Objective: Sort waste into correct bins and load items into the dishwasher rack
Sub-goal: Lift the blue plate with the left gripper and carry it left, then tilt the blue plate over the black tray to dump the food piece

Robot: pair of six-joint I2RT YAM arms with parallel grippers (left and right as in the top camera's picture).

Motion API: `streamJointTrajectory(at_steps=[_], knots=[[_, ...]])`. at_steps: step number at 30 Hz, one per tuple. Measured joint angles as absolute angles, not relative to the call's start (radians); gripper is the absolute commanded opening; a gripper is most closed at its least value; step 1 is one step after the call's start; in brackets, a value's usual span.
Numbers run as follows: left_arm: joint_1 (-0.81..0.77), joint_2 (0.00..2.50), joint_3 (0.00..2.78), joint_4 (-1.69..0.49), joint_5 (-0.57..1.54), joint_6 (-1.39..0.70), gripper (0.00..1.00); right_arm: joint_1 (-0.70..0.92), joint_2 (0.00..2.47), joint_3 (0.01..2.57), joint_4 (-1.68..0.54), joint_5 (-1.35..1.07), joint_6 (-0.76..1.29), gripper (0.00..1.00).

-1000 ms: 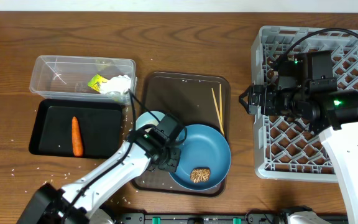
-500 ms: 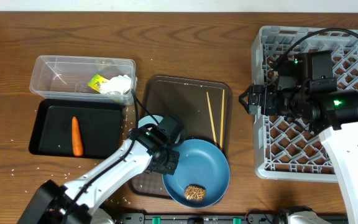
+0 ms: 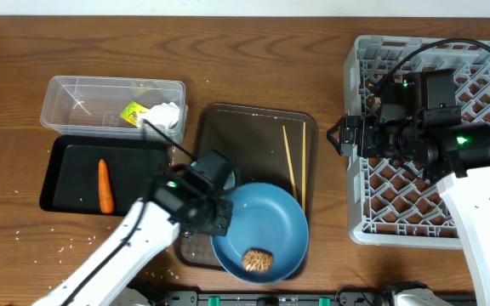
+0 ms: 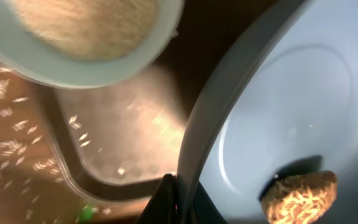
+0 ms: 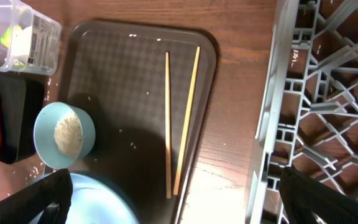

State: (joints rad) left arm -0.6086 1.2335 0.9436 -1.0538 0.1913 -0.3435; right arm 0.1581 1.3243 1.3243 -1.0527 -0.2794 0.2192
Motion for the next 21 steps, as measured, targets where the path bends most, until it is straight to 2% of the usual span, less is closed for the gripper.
streamJointTrajectory(at_steps=[5, 12, 16, 21], knots=[[-0.488, 1.179, 1.085, -1.24, 0.137, -0.355, 0.06, 0.158, 1.324, 1.324, -1.053, -0.279, 0.22, 0.99], [-0.216, 1.155, 1.275, -1.471, -0.106, -0.37, 0.06, 0.158, 1.324, 1.324, -1.053, -0.279, 0.22, 0.99], [-0.079, 1.153, 1.318, -1.499, -0.304, -0.379, 0.06, 0.158, 1.324, 1.324, -1.053, -0.279, 0.22, 0.99], [0.009, 1.168, 1.32, -1.518, -0.489, -0.435, 0.06, 0.158, 1.324, 1.324, -1.053, -0.279, 0.22, 0.99]])
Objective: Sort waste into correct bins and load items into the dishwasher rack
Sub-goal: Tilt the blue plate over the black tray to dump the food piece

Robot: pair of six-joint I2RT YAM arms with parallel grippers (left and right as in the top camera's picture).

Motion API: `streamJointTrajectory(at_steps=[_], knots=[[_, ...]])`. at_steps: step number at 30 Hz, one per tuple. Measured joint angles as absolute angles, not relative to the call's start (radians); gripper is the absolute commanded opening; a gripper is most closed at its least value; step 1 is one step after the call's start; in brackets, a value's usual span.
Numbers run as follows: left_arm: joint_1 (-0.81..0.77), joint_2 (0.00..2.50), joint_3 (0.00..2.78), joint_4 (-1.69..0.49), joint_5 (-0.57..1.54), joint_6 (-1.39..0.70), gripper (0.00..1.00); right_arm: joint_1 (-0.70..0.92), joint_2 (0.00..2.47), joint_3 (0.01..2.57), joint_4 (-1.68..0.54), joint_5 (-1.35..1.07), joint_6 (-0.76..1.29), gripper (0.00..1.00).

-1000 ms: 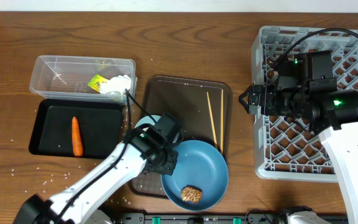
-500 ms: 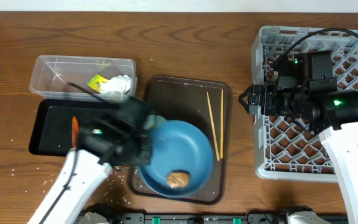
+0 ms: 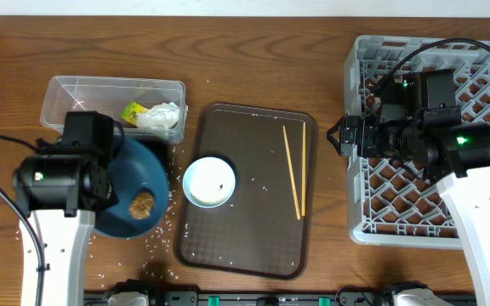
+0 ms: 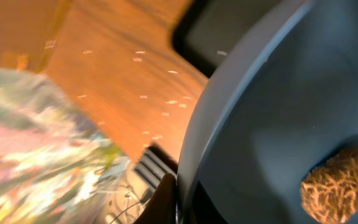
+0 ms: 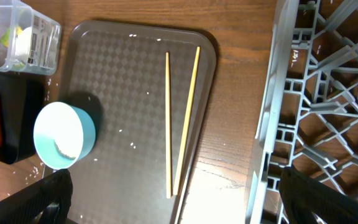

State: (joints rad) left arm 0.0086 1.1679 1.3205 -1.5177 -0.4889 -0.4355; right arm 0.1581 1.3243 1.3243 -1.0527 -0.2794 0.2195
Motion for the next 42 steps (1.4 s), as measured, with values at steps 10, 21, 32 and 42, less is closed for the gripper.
streamJointTrajectory(at_steps=[10, 21, 32, 42], knots=[[0.017, 1.384, 1.32, -1.484, -0.794, -0.618, 0.06, 0.158, 1.324, 1.324, -1.044, -0.279, 0.22, 0.99], [-0.065, 1.627, 1.317, -1.511, -0.991, -0.72, 0.06, 0.158, 1.324, 1.324, -1.035, -0.279, 0.22, 0.99], [-0.076, 1.623, 1.317, -1.494, -1.063, -0.736, 0.06, 0.158, 1.324, 1.324, -1.036, -0.279, 0.22, 0.99], [-0.13, 1.621, 1.317, -1.453, -1.124, -0.702, 0.06, 0.158, 1.324, 1.324, -1.051, -0.279, 0.22, 0.99]])
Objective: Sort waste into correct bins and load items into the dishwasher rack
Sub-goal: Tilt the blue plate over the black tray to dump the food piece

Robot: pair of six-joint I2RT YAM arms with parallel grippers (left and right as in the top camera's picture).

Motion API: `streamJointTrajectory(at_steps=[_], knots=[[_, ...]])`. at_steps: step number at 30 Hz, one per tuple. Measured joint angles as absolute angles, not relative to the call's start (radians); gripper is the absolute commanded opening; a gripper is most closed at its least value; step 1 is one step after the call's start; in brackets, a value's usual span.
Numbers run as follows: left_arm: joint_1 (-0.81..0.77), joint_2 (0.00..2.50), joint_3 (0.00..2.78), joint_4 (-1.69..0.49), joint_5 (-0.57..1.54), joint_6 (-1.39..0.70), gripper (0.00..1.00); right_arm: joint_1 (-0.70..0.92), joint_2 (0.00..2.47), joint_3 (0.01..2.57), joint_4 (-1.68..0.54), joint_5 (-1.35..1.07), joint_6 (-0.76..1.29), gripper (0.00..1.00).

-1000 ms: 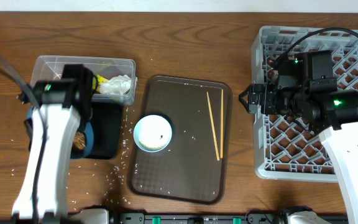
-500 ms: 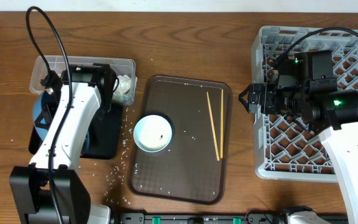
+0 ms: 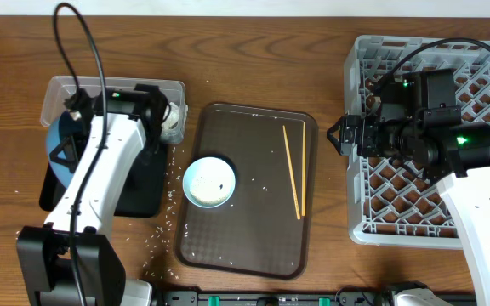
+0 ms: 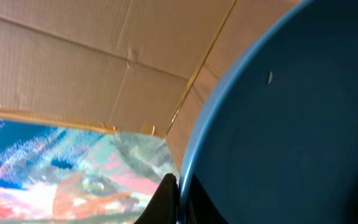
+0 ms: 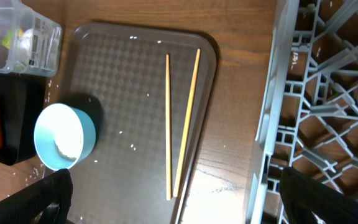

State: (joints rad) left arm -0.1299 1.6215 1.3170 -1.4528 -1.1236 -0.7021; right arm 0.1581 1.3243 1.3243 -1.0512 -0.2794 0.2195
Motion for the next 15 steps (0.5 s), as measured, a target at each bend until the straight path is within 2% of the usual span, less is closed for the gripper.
streamJointTrajectory(at_steps=[15], knots=[[-0.144, 1.62, 1.317, -1.458, -1.17, -0.683, 0.06, 0.158, 1.324, 1.324, -1.055, -0.279, 0.22, 0.99]])
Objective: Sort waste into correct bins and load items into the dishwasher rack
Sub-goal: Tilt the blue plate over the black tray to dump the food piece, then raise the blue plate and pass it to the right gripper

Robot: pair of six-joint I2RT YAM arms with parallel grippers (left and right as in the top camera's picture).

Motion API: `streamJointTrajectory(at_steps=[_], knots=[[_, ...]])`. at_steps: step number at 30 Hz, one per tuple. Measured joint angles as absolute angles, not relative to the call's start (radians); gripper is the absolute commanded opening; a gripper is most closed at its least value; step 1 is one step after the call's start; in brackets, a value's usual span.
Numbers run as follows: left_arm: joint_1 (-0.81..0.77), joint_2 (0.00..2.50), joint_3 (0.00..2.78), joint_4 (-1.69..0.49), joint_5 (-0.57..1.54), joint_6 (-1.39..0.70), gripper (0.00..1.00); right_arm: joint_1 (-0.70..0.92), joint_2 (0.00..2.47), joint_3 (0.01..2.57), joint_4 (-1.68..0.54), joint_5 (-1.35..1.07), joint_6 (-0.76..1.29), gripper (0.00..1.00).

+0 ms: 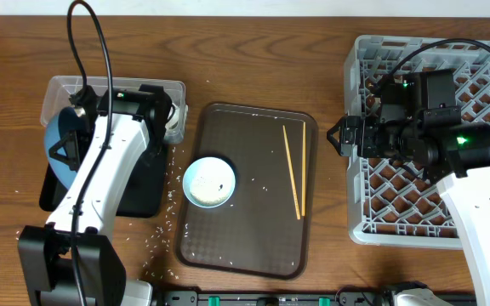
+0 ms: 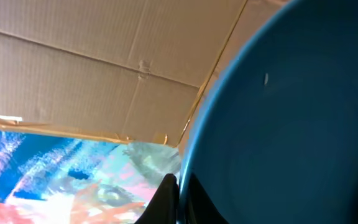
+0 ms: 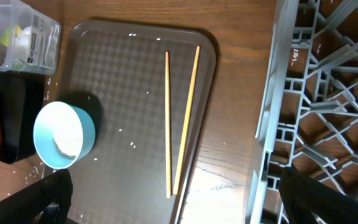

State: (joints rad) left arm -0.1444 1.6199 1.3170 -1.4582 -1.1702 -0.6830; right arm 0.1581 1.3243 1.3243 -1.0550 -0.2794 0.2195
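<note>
My left gripper (image 2: 178, 200) is shut on the rim of the dark blue plate (image 2: 291, 112). In the overhead view the plate (image 1: 54, 134) stands tilted on edge over the left end of the black bin (image 1: 139, 194) and the clear bin (image 1: 100, 92). No food shows on it. A light blue bowl (image 1: 208, 182) with a few grains sits on the brown tray (image 1: 249, 229). Two chopsticks (image 1: 294, 168) lie on the tray's right side. My right gripper (image 3: 185, 199) hangs open at the left edge of the grey dishwasher rack (image 1: 483, 93).
The clear bin holds wrappers (image 1: 164, 115). A carrot lies in the black bin. Rice grains (image 1: 164, 225) are scattered on the table and the tray. My left arm (image 1: 109, 170) stretches across the black bin.
The left gripper and the tilted plate have shifted very slightly. The bowl, chopsticks and right gripper are where they were.
First my left gripper held the plate, carrying a brown lump, at the tray's front beside a rice-filled bowl. Then the plate was over the black bin, the bowl nearly empty and grains scattered. Later the plate stood tilted over the bins with no lump visible, as now.
</note>
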Motion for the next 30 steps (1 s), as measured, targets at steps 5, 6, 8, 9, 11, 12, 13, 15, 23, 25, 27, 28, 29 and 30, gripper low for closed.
streamJointTrajectory(at_steps=[5, 6, 8, 9, 11, 12, 13, 15, 23, 25, 27, 28, 29, 30], knots=[[-0.156, 1.62, 1.317, -1.394, -1.185, -0.604, 0.06, 0.158, 1.325, 1.324, -1.053, -0.279, 0.22, 0.99], [-0.159, 1.62, 1.317, -1.389, -1.189, -0.591, 0.06, 0.158, 1.325, 1.324, -1.053, -0.279, 0.22, 0.99], [-0.169, 1.62, 1.317, -1.399, -1.198, -0.571, 0.06, 0.158, 1.325, 1.324, -1.052, -0.279, 0.22, 0.99], [-0.177, 1.62, 1.317, -1.404, -1.205, -0.573, 0.06, 0.158, 1.325, 1.324, -1.052, -0.279, 0.22, 0.99], [-0.189, 1.619, 1.317, -1.397, -1.213, -0.576, 0.06, 0.158, 1.325, 1.324, -1.05, -0.279, 0.22, 0.99], [-0.194, 1.619, 1.317, -1.39, -1.212, -0.576, 0.06, 0.158, 1.325, 1.324, -1.05, -0.279, 0.22, 0.99], [-0.195, 1.619, 1.317, -1.387, -1.211, -0.578, 0.06, 0.158, 1.325, 1.324, -1.05, -0.279, 0.22, 0.99], [-0.193, 1.619, 1.317, -1.408, -1.212, -0.579, 0.06, 0.158, 1.325, 1.324, -1.051, -0.279, 0.22, 0.99], [-0.193, 1.618, 1.317, -1.486, -1.211, -0.58, 0.06, 0.158, 1.325, 1.324, -1.051, -0.279, 0.219, 0.99], [-0.193, 1.617, 1.317, -1.488, -1.211, -0.581, 0.06, 0.158, 1.325, 1.324, -1.053, -0.279, 0.219, 0.99], [-0.193, 1.615, 1.317, -1.489, -1.211, -0.588, 0.06, 0.158, 1.325, 1.324, -1.057, -0.279, 0.219, 0.99], [-0.193, 1.611, 1.317, -1.489, -1.211, -0.592, 0.06, 0.158, 1.325, 1.324, -1.059, -0.279, 0.219, 0.99], [-0.193, 1.605, 1.317, -1.489, -1.211, -0.596, 0.06, 0.158, 1.325, 1.324, -1.061, -0.279, 0.219, 0.99], [-0.193, 1.597, 1.317, -1.489, -1.209, -0.599, 0.06, 0.158, 1.325, 1.324, -1.063, -0.279, 0.219, 0.99]])
